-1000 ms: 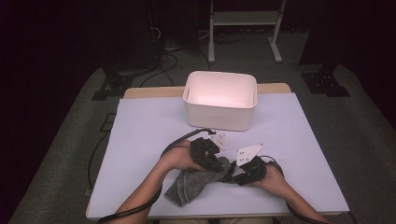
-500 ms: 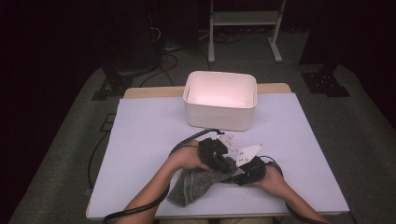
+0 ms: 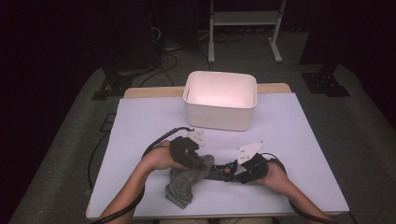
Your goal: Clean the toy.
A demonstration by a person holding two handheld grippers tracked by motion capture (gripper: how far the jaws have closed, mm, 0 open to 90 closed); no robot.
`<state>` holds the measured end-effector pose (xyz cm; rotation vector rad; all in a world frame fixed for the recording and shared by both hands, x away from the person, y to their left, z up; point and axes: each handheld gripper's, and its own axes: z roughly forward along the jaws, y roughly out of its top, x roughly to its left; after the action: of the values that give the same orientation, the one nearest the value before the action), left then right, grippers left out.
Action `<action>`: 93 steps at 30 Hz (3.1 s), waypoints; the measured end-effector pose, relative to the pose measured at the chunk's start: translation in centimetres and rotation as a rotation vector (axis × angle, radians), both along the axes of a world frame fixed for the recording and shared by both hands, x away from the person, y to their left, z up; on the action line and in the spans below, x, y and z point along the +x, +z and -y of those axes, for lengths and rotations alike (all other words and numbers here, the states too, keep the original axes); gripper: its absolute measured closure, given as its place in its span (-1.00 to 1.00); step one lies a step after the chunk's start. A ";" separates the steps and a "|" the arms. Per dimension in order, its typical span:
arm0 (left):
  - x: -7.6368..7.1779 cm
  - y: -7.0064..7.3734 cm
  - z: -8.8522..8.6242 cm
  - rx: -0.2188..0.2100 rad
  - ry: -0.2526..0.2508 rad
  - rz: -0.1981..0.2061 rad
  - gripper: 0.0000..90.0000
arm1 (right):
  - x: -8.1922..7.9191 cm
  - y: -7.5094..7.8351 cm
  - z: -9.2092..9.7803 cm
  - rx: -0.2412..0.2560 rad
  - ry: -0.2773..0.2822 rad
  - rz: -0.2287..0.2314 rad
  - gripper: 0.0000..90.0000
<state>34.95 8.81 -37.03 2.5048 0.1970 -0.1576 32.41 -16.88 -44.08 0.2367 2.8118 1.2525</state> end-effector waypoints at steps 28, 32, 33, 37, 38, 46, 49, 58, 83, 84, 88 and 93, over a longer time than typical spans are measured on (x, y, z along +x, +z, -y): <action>0.2 -0.1 7.6 0.014 -0.130 0.001 0.78 | -0.2 0.2 2.1 -0.024 -0.038 0.002 0.27; 0.1 -0.2 8.2 0.007 -0.147 0.003 0.78 | -0.2 0.1 2.1 -0.024 -0.034 0.001 0.27; 0.1 -0.2 7.8 0.009 -0.132 -0.001 0.78 | -0.1 0.1 2.2 -0.020 -0.031 0.001 0.27; 0.3 -0.1 6.4 0.027 -0.107 0.010 0.77 | -0.1 0.0 2.2 -0.018 -0.026 0.005 0.27; 0.4 -0.1 5.8 0.028 -0.096 0.011 0.77 | 0.0 0.1 2.2 -0.019 -0.026 0.004 0.27; 0.7 0.1 -0.2 -0.016 0.029 0.004 0.75 | 0.1 0.3 2.1 -0.042 -0.024 -0.002 0.27; 0.8 -0.8 -1.5 -0.011 0.057 -0.010 0.75 | 0.2 0.3 2.1 -0.045 -0.025 -0.013 0.27; 0.9 -1.8 -1.5 -0.079 0.047 -0.047 0.75 | 0.6 1.6 0.9 -0.083 -0.030 -0.048 0.03; 0.4 -2.8 -1.8 -0.139 0.034 -0.072 0.74 | 1.3 2.9 -4.9 -0.285 0.039 -0.019 0.24; 0.4 -2.9 -1.7 -0.139 0.030 -0.075 0.74 | 1.3 2.9 -4.7 -0.286 0.038 -0.018 0.24; 0.4 -3.1 -1.1 -0.148 0.018 -0.087 0.75 | 1.2 2.9 -4.3 -0.286 0.032 -0.033 0.24; 0.6 -2.5 -1.1 -0.168 0.004 -0.085 0.78 | 1.2 2.9 -4.1 -0.246 0.030 -0.040 0.25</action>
<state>35.57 9.93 -39.51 2.3324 0.2147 -0.2681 33.59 -12.80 -41.14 0.2101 2.9762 0.9028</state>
